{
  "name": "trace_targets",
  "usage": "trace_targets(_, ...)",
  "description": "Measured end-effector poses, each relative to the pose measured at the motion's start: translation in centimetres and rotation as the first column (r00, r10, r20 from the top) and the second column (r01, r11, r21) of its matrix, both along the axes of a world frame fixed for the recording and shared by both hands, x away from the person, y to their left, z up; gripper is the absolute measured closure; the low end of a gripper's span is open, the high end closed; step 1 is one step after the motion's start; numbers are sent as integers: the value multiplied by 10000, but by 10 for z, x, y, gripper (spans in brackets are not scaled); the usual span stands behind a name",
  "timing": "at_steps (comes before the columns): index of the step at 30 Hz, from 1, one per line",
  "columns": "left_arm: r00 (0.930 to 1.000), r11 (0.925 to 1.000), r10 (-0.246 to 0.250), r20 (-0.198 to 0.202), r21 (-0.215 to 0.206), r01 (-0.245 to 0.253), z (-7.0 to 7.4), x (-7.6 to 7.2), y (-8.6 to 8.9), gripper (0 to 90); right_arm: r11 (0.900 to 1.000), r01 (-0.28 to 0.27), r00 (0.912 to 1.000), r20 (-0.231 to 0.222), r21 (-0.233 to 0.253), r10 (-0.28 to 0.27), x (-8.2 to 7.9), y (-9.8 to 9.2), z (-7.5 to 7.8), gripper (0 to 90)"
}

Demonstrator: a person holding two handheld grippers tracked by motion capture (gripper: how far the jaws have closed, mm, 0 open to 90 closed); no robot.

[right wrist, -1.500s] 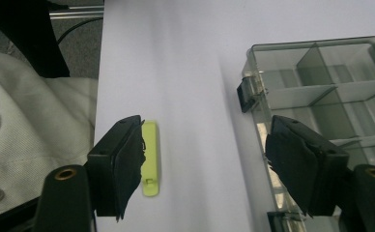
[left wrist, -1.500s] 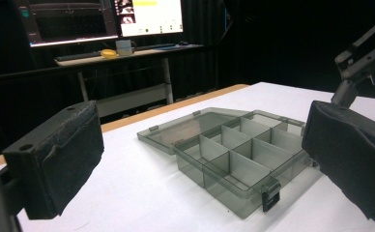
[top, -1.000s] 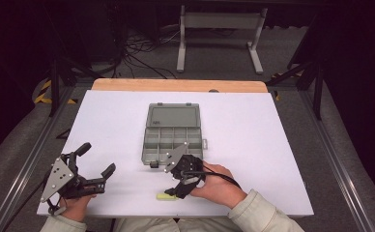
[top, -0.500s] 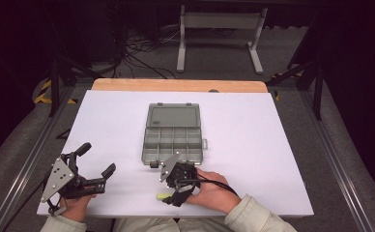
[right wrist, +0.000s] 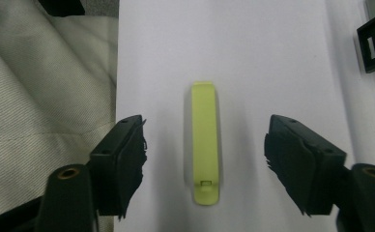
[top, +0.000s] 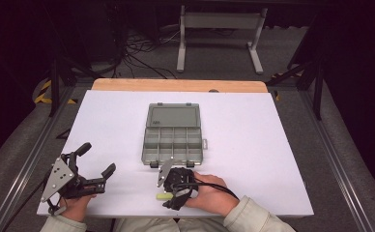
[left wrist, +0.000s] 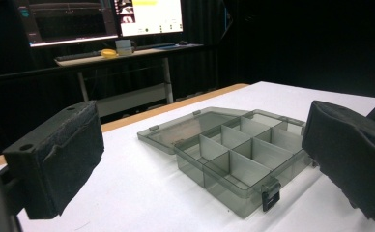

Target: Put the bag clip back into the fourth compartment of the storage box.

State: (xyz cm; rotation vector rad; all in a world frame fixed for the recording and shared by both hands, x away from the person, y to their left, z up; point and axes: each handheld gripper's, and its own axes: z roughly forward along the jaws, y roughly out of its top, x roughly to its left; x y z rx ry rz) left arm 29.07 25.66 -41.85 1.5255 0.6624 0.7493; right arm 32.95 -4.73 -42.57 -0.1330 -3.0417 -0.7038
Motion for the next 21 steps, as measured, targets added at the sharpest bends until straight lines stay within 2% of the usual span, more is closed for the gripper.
trace_targets(2, 10000, 10000, 6, -4, 10, -6, 0, 0, 0, 16, 10000, -84, 9999, 146, 4, 84, 0, 0, 0, 363)
trace_targets(13, 10000, 10000, 17, 12, -19, -17, 0, 0, 0, 16, 9998, -159, 9996, 248, -87, 161, -1, 0, 0, 575)
trace_targets(21, 10000, 10000, 11, 27, -24, -11, 0, 0, 0, 17, 9985, -434, 9981, 420, -327, 447, -2, 2, -2, 739)
